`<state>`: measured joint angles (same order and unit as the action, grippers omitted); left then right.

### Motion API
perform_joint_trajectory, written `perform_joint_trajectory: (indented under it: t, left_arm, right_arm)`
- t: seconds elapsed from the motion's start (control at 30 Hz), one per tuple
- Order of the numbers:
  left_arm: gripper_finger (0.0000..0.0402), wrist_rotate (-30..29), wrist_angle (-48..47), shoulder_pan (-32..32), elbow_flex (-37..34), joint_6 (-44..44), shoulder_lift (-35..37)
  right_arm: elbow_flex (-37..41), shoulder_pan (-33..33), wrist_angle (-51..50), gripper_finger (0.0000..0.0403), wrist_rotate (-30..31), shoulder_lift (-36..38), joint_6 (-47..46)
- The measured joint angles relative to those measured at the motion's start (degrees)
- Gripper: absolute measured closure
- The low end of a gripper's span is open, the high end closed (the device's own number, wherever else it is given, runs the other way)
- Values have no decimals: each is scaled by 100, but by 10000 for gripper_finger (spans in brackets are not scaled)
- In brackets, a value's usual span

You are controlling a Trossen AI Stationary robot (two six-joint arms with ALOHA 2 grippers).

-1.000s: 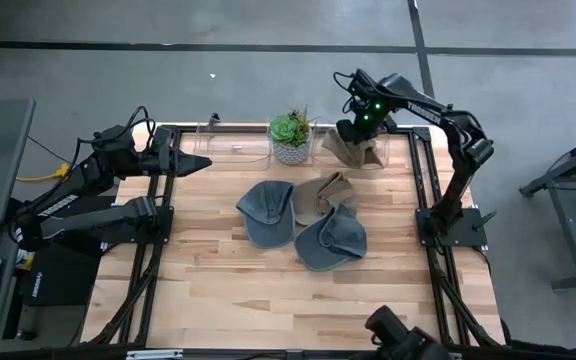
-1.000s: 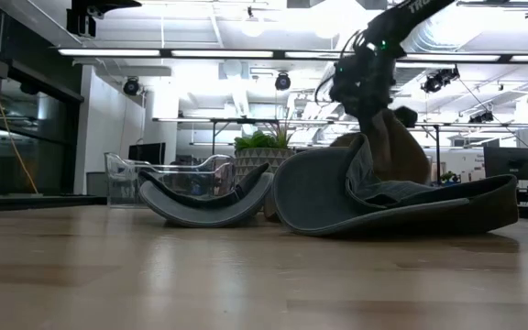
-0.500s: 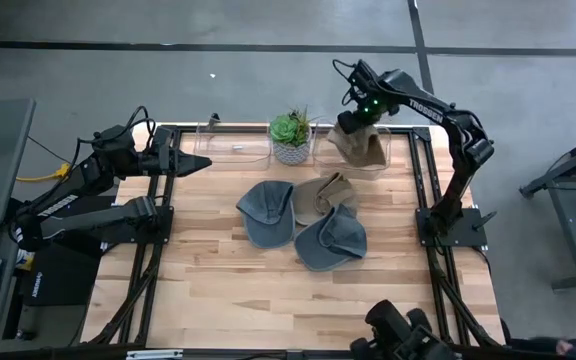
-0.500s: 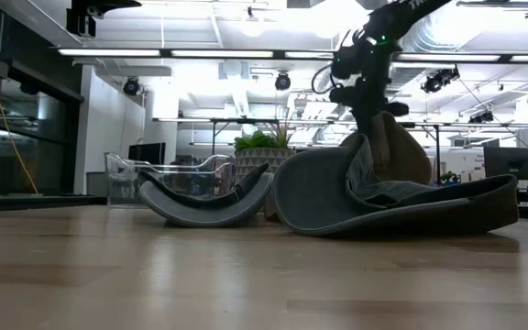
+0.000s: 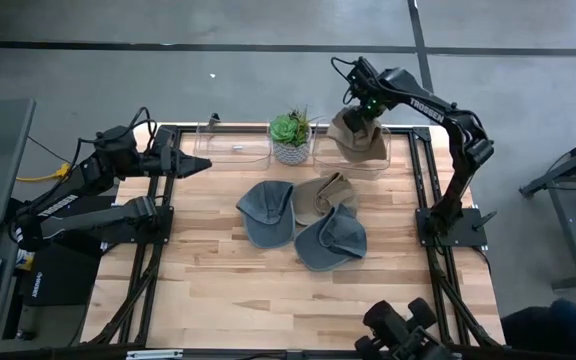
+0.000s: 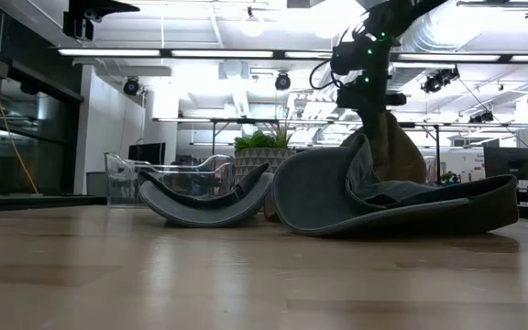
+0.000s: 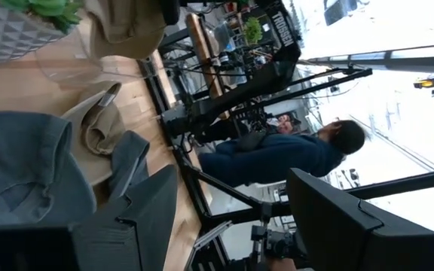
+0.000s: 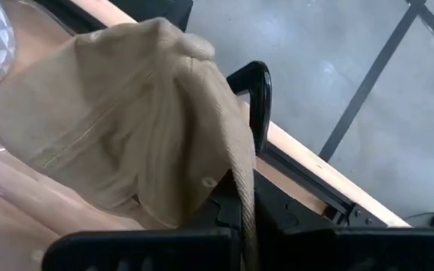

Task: Pick & Place hat
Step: Put the left light brown cap into the right transparent bin

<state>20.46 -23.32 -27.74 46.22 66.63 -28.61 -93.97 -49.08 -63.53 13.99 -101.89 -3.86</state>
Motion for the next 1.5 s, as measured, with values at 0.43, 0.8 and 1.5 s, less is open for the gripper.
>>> perform_joint_trajectory:
  t: [0.43, 0.8, 1.5]
  left_arm:
    - [170, -23, -27, -1, 0, -20, -1]
    - [170, -20, -26, -1, 0, -16, -1]
    - [170, -12, -39, 1, 0, -9, 0]
  right_arm:
    - [4, -2, 195, 398, -782, 0, -22]
    - [6, 0, 177, 295, -829, 0, -216]
    - [-633, 0, -876, 226, -797, 0, -190]
